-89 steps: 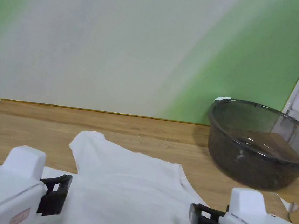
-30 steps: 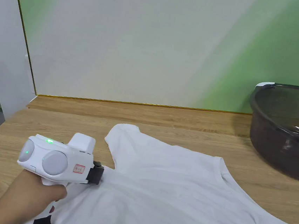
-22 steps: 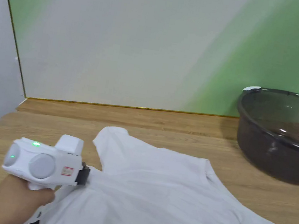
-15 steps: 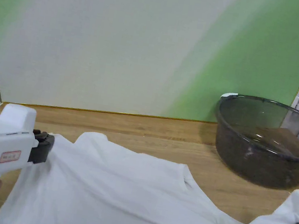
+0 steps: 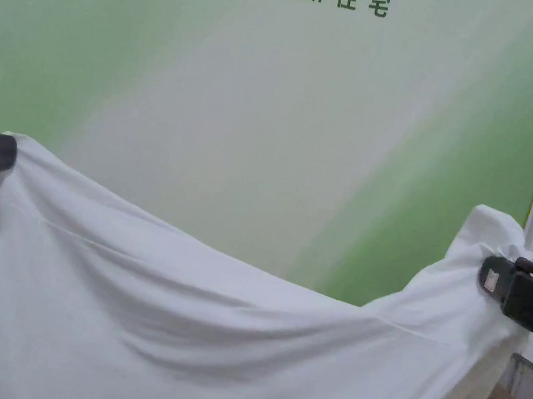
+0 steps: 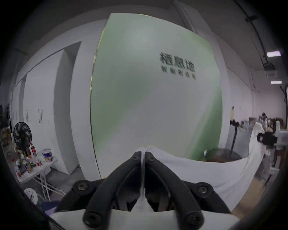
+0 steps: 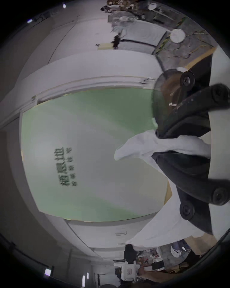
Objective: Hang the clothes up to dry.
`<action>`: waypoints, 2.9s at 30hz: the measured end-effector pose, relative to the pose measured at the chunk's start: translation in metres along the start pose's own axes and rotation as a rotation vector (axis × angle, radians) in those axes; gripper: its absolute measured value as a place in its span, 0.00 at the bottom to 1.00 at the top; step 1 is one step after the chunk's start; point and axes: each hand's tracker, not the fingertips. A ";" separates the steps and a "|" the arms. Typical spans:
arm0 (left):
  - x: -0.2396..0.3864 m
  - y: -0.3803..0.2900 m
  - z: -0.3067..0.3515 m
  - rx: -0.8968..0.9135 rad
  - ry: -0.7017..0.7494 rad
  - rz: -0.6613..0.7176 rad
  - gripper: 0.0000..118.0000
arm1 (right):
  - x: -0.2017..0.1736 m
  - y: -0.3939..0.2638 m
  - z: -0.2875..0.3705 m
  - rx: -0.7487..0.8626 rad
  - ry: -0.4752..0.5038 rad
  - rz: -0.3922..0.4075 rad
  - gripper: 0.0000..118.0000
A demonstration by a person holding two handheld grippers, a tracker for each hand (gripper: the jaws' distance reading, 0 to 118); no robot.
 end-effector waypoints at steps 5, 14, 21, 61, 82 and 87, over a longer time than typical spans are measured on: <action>-0.022 0.068 -0.051 0.069 0.081 0.050 0.01 | -0.014 0.080 -0.077 -0.006 0.016 0.025 0.12; -0.036 0.161 -0.131 0.103 0.188 -0.072 0.01 | -0.028 0.192 -0.183 0.012 -0.022 0.079 0.09; -0.053 0.222 -0.169 0.146 0.229 -0.057 0.01 | -0.034 0.272 -0.233 0.087 -0.034 0.040 0.09; 0.023 0.011 -0.032 -0.107 0.054 -0.252 0.01 | 0.034 0.079 -0.126 -0.215 -0.012 0.149 0.09; 0.013 -0.257 0.122 -0.656 -0.104 -0.088 0.01 | 0.056 -0.207 0.047 -0.689 0.175 0.080 0.09; 0.013 -0.289 0.147 -0.762 -0.111 -0.074 0.01 | 0.056 -0.249 0.074 -0.759 0.175 0.047 0.09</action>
